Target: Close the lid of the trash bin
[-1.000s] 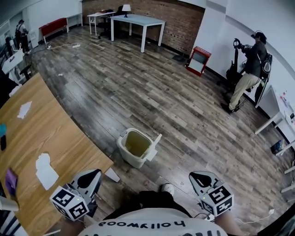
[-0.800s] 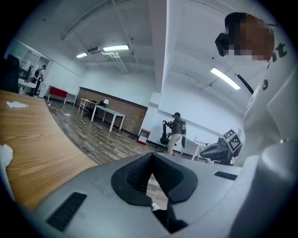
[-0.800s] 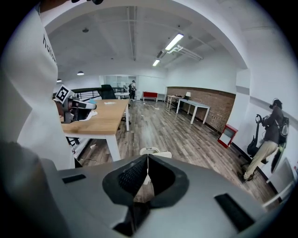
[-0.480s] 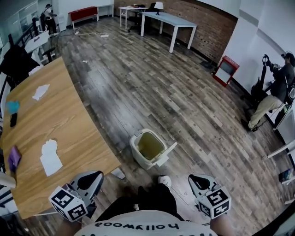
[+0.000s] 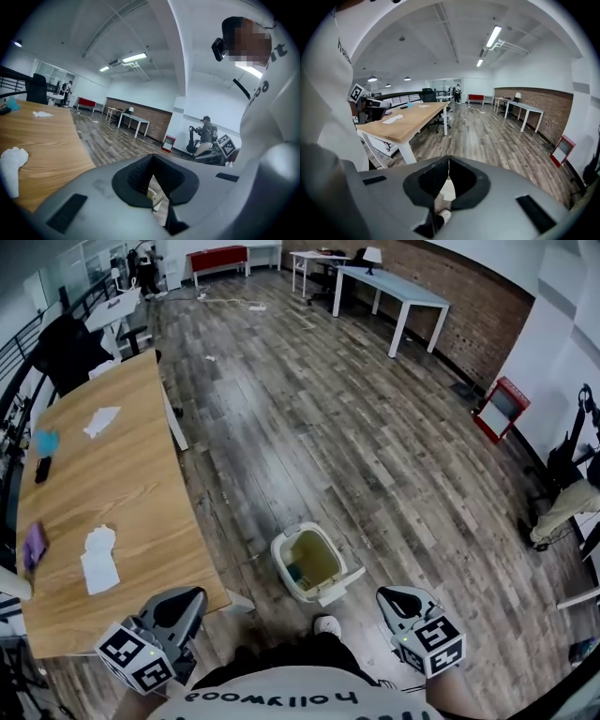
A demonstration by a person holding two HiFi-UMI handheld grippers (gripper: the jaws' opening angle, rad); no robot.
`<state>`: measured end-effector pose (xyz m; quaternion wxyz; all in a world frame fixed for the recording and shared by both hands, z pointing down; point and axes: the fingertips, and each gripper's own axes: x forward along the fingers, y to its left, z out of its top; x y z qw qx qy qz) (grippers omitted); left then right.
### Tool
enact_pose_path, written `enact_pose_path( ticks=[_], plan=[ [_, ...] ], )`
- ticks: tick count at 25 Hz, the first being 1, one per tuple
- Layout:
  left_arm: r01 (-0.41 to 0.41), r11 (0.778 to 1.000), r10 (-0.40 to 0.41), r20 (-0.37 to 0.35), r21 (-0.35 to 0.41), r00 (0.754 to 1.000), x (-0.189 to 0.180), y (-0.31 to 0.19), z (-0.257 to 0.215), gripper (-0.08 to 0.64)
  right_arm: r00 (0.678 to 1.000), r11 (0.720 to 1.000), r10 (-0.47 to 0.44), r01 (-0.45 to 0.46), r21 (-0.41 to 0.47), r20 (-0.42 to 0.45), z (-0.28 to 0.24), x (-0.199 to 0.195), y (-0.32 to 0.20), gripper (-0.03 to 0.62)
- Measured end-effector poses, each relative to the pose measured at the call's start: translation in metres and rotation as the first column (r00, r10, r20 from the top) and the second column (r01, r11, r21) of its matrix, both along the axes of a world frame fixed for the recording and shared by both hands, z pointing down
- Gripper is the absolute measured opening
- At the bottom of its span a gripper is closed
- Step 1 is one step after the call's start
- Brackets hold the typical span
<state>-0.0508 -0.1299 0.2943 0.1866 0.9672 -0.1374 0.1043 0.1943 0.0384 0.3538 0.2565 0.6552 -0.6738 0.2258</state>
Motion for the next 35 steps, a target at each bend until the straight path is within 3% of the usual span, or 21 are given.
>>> enact_pose_path(
  ticks=[8, 14, 20, 25, 30, 35],
  plan=[
    [0.018, 0.999, -0.019, 0.041, 0.033, 0.999, 0.073, 0.013, -0.002, 0.005, 0.995, 0.996, -0.083, 0.084, -0.019, 0.060, 0.020, 0.065, -0.016, 0.011],
    [0.081, 0.996, -0.084, 0.088, 0.032, 0.993, 0.095, 0.023, 0.009, 0.005, 0.961, 0.970, -0.214, 0.230, -0.077, 0.177, 0.077, 0.065, -0.015, 0.011],
    [0.185, 0.982, -0.189, 0.092, 0.047, 0.978, 0.107, 0.028, 0.010, 0.005, 0.926, 0.901, -0.348, 0.374, -0.220, 0.146, 0.162, 0.053, -0.018, 0.011],
    [0.254, 0.966, -0.259, 0.108, 0.054, 0.960, 0.104, 0.038, 0.010, 0.005, 0.885, 0.811, -0.433, 0.466, -0.354, 0.173, 0.215, 0.048, -0.014, 0.011],
    [0.362, 0.932, -0.363, 0.137, 0.030, 0.922, 0.080, 0.044, 0.020, 0.005, 0.841, 0.753, -0.510, 0.538, -0.378, 0.182, 0.237, 0.038, -0.022, 0.011],
    [0.422, 0.907, -0.417, 0.165, 0.008, 0.894, 0.065, 0.047, 0.029, 0.005, 0.801, 0.695, -0.566, 0.592, -0.407, 0.198, 0.244, 0.030, -0.029, 0.011]
  ],
)
